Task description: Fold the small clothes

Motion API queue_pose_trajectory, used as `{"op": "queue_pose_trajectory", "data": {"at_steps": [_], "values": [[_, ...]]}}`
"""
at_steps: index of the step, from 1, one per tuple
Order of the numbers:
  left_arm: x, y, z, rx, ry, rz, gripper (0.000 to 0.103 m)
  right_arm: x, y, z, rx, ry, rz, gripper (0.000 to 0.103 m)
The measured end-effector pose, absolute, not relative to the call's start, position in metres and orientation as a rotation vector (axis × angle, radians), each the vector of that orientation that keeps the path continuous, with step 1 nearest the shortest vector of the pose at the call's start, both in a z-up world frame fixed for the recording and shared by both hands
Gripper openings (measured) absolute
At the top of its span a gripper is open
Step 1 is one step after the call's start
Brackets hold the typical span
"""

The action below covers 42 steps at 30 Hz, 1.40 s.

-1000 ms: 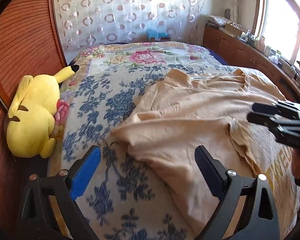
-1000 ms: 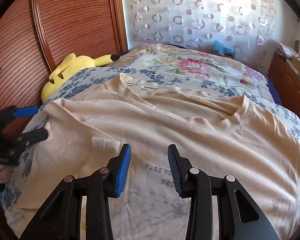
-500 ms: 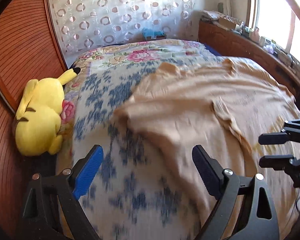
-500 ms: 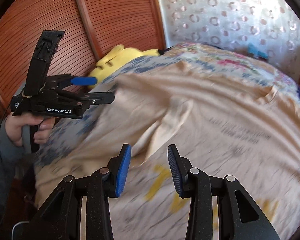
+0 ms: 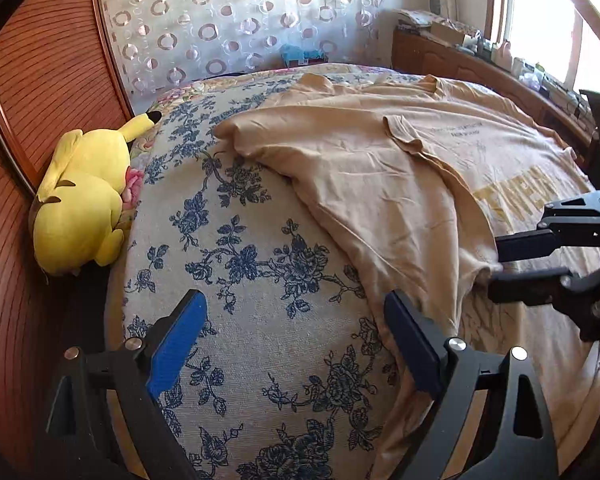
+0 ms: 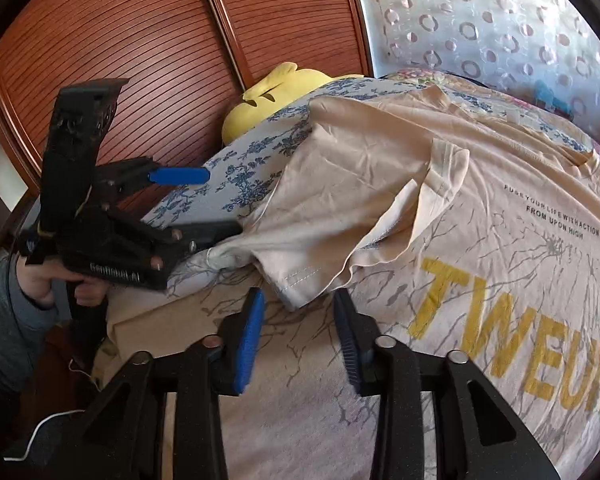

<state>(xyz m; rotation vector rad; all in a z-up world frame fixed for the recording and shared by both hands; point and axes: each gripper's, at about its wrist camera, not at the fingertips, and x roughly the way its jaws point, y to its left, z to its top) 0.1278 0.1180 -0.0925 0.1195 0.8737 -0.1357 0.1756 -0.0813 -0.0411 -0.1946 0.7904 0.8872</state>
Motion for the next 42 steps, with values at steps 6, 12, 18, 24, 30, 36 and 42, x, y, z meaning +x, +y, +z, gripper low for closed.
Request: {"op": "queue_pose_trajectory", "data": {"at_steps": [6, 12, 18, 24, 30, 36, 42], "values": [[0.128, 0.119, -0.093, 0.129, 0.864, -0.119, 0.092, 0.169, -0.073, -0.041, -0.226, 0.78, 0.901, 0.006], [0.131, 0.122, -0.095, 0.109, 0.869, -0.111, 0.092, 0.149, -0.097, -0.02, -0.203, 0.752, 0.901, 0.005], [0.129, 0.121, -0.095, 0.111, 0.863, -0.1, 0.092, 0.143, -0.112, -0.022, -0.187, 0.744, 0.878, 0.004], [0.129, 0.121, -0.095, 0.112, 0.86, -0.092, 0.092, 0.15, -0.118, -0.019, -0.12, 0.736, 0.863, 0.007], [0.129, 0.122, -0.095, 0.111, 0.857, -0.085, 0.092, 0.153, -0.097, -0.03, -0.137, 0.76, 0.875, 0.032], [0.129, 0.126, -0.095, 0.082, 0.857, -0.068, 0.092, 0.153, -0.075, -0.035, -0.205, 0.769, 0.872, 0.032], [0.129, 0.126, -0.096, 0.087, 0.858, -0.058, 0.092, 0.142, -0.082, -0.023, -0.233, 0.742, 0.905, 0.004]]}}
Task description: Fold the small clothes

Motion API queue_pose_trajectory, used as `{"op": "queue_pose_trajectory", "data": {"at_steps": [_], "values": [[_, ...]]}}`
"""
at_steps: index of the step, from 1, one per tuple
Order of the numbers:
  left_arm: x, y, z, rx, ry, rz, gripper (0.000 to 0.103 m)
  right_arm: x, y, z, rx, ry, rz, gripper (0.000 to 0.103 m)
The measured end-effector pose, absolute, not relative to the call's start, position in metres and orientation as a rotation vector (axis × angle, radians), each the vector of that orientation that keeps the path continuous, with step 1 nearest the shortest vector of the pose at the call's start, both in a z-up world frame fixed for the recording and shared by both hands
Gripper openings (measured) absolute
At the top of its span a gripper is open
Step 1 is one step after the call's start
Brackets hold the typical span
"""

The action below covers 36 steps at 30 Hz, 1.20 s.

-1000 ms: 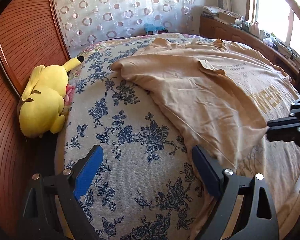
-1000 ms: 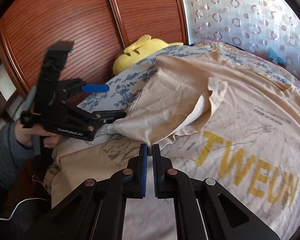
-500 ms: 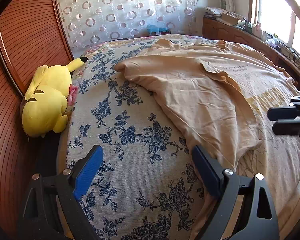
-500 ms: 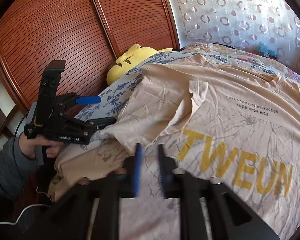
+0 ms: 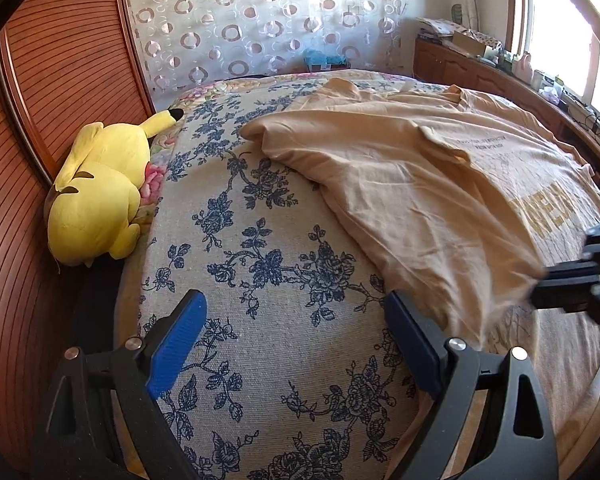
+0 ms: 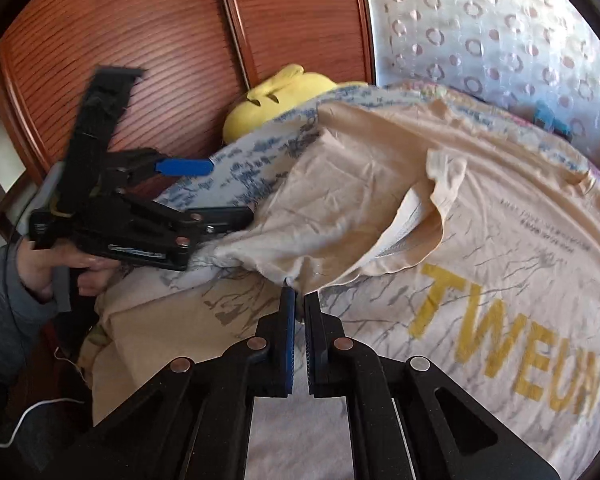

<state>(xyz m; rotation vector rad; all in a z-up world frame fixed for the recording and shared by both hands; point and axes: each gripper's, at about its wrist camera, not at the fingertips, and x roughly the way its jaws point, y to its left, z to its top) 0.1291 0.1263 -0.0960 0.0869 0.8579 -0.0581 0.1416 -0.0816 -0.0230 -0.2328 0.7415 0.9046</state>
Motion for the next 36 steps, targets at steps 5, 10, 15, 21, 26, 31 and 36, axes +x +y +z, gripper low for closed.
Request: {"op": "queue_pose_trajectory", "data": {"at_steps": [5, 10, 15, 21, 26, 31, 36], "values": [[0.13, 0.126, -0.096, 0.089, 0.859, -0.055, 0.092, 0.13, -0.107, -0.01, -0.206, 0.702, 0.875, 0.004], [0.13, 0.126, -0.096, 0.088, 0.861, -0.05, 0.092, 0.129, -0.119, -0.012, -0.201, 0.686, 0.812, 0.029], [0.131, 0.125, -0.096, 0.096, 0.863, -0.048, 0.092, 0.138, -0.126, -0.006, -0.159, 0.678, 0.8, 0.039], [0.13, 0.125, -0.096, 0.087, 0.861, -0.045, 0.092, 0.192, -0.102, 0.0, -0.136, 0.722, 0.781, 0.039], [0.129, 0.125, -0.096, 0.091, 0.855, -0.043, 0.092, 0.228, -0.067, -0.007, -0.16, 0.773, 0.735, 0.039], [0.129, 0.124, -0.096, 0.099, 0.851, -0.037, 0.092, 0.244, -0.061, -0.016, -0.177, 0.793, 0.67, 0.031], [0.128, 0.123, -0.096, 0.1, 0.85, -0.034, 0.092, 0.253, -0.086, -0.013, -0.129, 0.771, 0.544, 0.02]]}}
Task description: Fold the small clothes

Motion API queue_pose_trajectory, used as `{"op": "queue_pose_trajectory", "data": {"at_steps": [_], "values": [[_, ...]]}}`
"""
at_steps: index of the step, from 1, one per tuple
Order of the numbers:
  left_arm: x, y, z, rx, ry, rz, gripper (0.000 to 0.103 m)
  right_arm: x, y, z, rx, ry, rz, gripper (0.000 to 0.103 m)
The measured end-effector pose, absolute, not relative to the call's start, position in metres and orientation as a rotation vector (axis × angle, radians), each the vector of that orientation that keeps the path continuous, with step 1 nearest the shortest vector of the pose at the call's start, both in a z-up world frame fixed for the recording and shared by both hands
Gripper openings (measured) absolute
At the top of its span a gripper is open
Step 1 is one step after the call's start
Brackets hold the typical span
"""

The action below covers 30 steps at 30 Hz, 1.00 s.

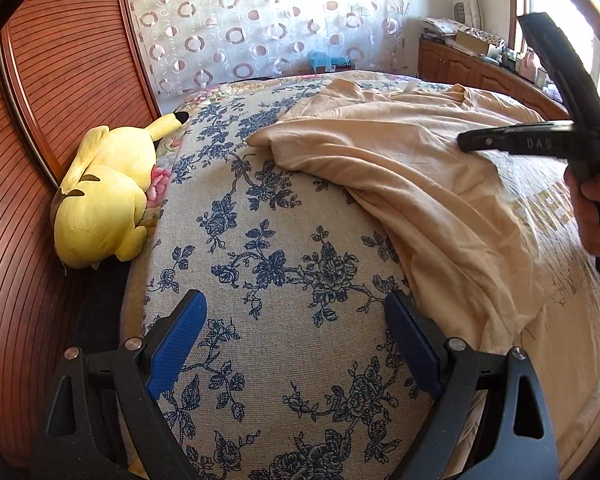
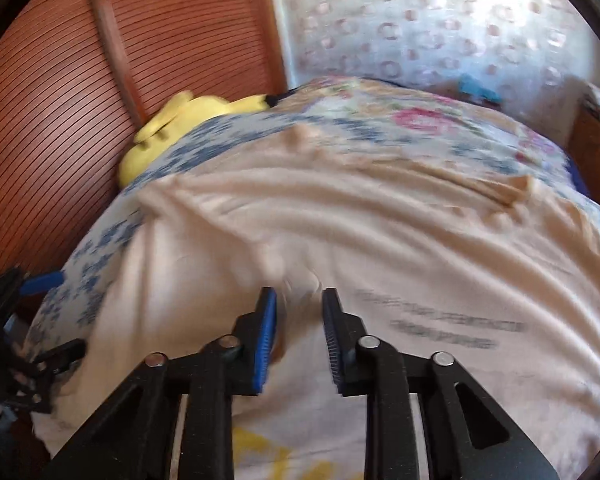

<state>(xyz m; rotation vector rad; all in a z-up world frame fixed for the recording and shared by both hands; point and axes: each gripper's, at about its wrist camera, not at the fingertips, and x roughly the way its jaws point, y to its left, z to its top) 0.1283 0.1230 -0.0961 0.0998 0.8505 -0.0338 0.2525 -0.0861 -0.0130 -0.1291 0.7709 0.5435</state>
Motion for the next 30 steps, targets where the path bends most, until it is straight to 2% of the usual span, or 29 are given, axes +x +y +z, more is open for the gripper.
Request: {"op": "queue_pose_trajectory", "data": {"at_steps": [11, 18, 23, 25, 30], "values": [[0.129, 0.117, -0.09, 0.124, 0.831, -0.022, 0.092, 0.216, -0.154, 0.006, -0.096, 0.692, 0.528, 0.02], [0.127, 0.083, -0.054, 0.125, 0.746, -0.091, 0.092, 0.174, -0.205, 0.007, -0.088, 0.661, 0.501, 0.02], [0.13, 0.042, -0.032, 0.137, 0.704, -0.196, 0.092, 0.148, -0.243, 0.01, -0.079, 0.648, 0.447, 0.037], [0.135, 0.025, -0.031, 0.146, 0.704, -0.245, 0.092, 0.14, -0.257, 0.009, -0.08, 0.644, 0.41, 0.04], [0.149, -0.012, -0.044, 0.167, 0.74, -0.327, 0.092, 0.132, -0.309, 0.009, -0.03, 0.648, 0.304, 0.04]]}}
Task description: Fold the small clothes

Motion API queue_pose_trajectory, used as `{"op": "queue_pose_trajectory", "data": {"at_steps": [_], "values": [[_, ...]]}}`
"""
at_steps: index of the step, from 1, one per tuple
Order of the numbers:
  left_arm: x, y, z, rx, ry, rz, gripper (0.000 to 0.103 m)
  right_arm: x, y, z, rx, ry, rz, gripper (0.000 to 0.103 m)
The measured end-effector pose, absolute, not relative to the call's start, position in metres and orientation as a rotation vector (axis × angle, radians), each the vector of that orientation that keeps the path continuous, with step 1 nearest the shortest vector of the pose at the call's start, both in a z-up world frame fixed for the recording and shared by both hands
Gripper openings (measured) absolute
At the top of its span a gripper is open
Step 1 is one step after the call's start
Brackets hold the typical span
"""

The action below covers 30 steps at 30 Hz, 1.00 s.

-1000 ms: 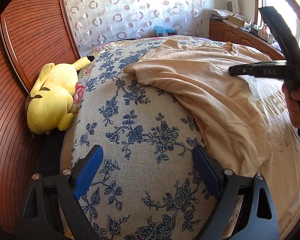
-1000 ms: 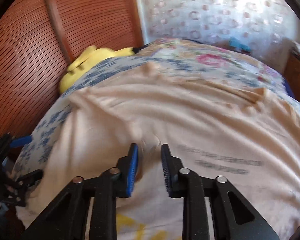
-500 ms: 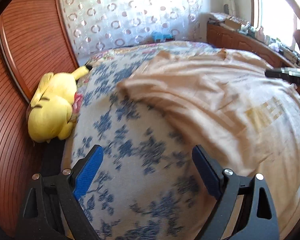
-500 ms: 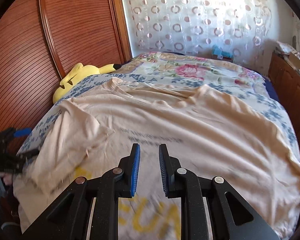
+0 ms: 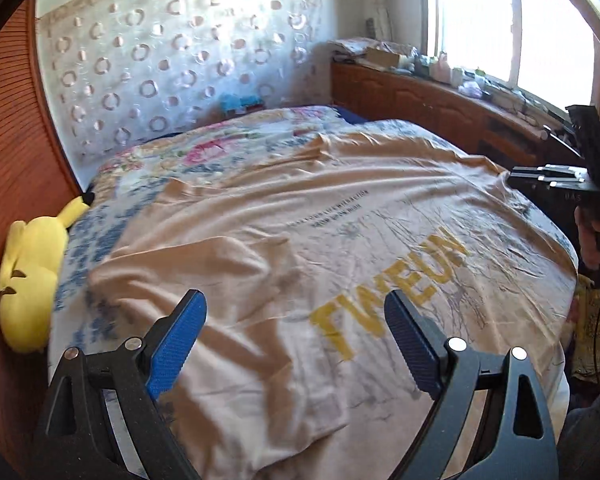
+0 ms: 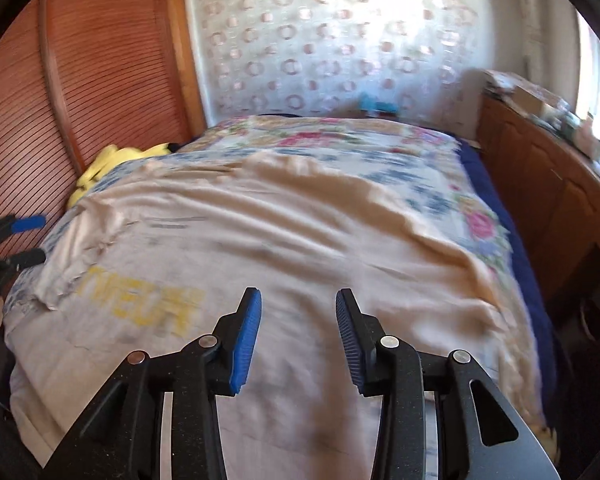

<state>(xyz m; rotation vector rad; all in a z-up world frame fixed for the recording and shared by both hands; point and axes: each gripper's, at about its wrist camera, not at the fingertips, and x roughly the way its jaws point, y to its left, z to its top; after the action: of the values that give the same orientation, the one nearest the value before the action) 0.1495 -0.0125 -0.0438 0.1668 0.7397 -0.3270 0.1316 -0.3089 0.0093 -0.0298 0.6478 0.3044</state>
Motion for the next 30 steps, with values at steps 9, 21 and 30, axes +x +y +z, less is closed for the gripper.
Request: {"op": "queue_pose_trajectory", "data": {"at_steps": [9, 21, 30], "values": [[0.172, -0.06, -0.067, 0.188, 0.829, -0.398, 0.092, 0.146, -0.361, -0.005, 0.039, 0.702, 0.135, 0.043], [0.183, -0.085, -0.088, 0.228, 0.896, -0.437, 0.094, 0.167, -0.379, 0.001, 0.129, 0.716, 0.101, 0.044], [0.185, -0.091, -0.093, 0.24, 0.9, -0.444, 0.102, 0.194, -0.385, -0.013, 0.112, 0.778, 0.13, 0.044]]}}
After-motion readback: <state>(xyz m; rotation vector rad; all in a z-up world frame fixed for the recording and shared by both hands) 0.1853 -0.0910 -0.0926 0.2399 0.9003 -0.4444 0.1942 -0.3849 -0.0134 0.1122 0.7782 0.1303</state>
